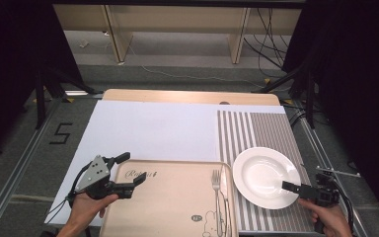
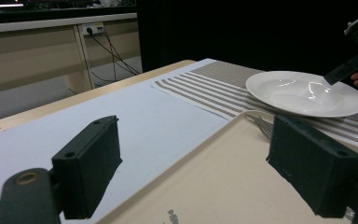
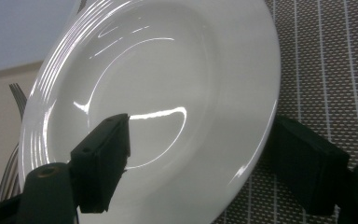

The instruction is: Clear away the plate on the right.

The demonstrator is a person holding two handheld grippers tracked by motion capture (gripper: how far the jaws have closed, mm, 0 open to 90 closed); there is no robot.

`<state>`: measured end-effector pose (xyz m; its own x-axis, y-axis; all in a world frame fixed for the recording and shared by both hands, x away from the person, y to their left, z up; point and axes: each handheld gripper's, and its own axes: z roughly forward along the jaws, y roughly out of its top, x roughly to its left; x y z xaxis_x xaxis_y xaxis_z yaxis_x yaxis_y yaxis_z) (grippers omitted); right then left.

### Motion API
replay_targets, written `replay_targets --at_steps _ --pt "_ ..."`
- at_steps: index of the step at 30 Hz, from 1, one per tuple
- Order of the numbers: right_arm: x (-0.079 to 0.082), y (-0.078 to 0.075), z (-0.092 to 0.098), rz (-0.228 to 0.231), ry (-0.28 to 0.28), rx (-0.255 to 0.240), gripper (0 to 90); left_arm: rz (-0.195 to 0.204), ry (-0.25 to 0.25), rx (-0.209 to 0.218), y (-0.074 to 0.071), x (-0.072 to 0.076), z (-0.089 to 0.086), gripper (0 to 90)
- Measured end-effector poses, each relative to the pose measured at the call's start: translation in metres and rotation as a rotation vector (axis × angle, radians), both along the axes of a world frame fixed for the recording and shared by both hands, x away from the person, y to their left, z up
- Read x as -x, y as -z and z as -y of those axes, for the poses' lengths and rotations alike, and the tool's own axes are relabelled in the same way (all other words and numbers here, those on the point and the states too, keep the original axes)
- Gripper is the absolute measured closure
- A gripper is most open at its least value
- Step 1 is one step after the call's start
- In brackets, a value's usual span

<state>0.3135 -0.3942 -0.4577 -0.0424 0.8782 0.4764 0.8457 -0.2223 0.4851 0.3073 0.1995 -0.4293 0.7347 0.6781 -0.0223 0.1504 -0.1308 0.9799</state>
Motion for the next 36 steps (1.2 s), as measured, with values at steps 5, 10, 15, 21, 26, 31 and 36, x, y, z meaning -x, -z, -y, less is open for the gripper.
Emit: replay_targets --at_steps 5,10,15,21,26,31,36 --pt "-0.001 0.003 0.003 -0.002 -0.008 -0.028 27.1 0.000 0.001 -0.001 0.000 0.000 0.000 16.3" --pt "-0.002 0.005 0.004 0.008 -0.032 -0.044 31.8 -0.001 0.002 0.000 0.000 0.000 0.000 16.3" --pt "-0.004 0.008 0.007 -0.011 -0.027 -0.070 35.7 -0.001 0.003 0.000 0.000 0.000 0.000 16.3" --pt "-0.005 0.010 0.007 -0.020 -0.021 -0.101 38.5 -0.003 0.003 0.000 0.000 0.000 0.001 16.3" --pt "-0.005 0.010 0.009 -0.030 -0.028 -0.097 42.1 -0.003 0.005 -0.003 0.000 0.000 0.001 16.3" --pt "-0.006 0.012 0.011 -0.024 -0.022 -0.103 45.8 -0.002 0.006 -0.004 0.000 0.000 0.001 16.3" --pt "-0.007 0.015 0.012 -0.046 -0.030 -0.115 48.9 -0.002 0.007 -0.004 0.000 0.000 0.001 16.4"
